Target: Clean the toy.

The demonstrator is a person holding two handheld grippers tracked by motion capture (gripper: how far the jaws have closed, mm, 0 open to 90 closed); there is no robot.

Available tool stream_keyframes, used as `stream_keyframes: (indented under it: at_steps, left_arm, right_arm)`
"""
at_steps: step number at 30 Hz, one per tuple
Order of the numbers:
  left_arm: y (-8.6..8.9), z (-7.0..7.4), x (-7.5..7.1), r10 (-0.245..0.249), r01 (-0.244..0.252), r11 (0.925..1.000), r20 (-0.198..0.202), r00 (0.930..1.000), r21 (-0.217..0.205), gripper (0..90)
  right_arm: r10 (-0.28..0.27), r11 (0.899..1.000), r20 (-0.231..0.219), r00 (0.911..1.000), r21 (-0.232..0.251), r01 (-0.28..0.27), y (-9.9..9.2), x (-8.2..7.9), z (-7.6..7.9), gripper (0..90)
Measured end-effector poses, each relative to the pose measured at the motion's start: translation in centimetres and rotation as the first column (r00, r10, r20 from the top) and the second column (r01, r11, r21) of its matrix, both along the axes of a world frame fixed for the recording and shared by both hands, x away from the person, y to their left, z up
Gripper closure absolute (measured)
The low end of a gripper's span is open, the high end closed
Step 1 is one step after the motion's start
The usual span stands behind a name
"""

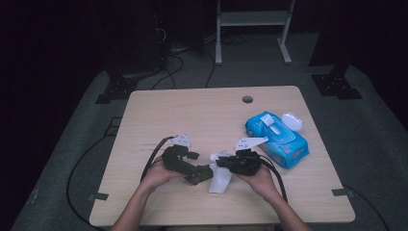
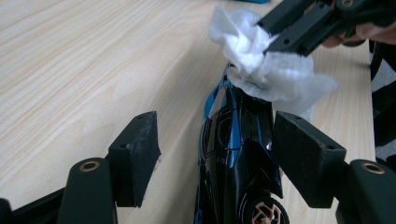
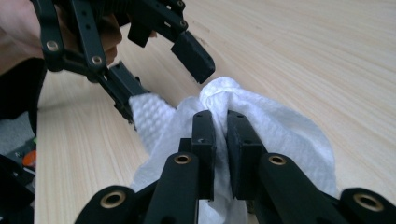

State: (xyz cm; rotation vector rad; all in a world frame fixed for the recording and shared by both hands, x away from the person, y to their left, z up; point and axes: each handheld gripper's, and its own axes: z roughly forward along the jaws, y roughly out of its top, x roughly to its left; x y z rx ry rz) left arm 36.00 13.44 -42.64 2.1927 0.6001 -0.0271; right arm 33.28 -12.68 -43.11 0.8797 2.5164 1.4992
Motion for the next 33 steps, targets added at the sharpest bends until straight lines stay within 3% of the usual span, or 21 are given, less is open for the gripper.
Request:
stream_keyframes:
  at_steps: [3,12,18,26,33]
  left_arm:
    - [0.2,-0.2,0.1,0.008,-0.009,0.9998,-0.019,0.9998,-0.018,30.9]
    - [0.1,-0.8,0.5,0.003,-0.008,0.999,-0.093,0.9957,-0.044,26.3]
    - [-0.5,-0.9,0.1,-0.013,0.01,0.9997,-0.117,0.9931,-0.021,22.3]
    - [-1.5,-1.3,-1.1,-0.059,0.061,0.998,-0.099,0.9933,0.017,20.1]
    - [-2.3,-1.8,-2.4,-0.085,0.09,0.9929,-0.069,0.9941,0.077,19.2]
  right_arm:
    - [-0.003,1.0,-0.008,1.0,0.003,0.003,-0.1,-0.1,-0.1,81.5]
    - [0.017,1.0,0.023,0.9996,-0.01,-0.016,-0.2,-0.6,-0.2,81.5]
    - [0.043,0.999,0.033,0.9985,-0.008,-0.043,-0.6,-1.3,-0.4,81.5]
    - [0.084,0.996,0.046,0.9954,-0.037,-0.082,-1.2,-2.7,-0.6,81.4]
    - [0.11,0.991,0.045,0.9929,-0.079,-0.106,-1.4,-3.9,-1.0,81.3]
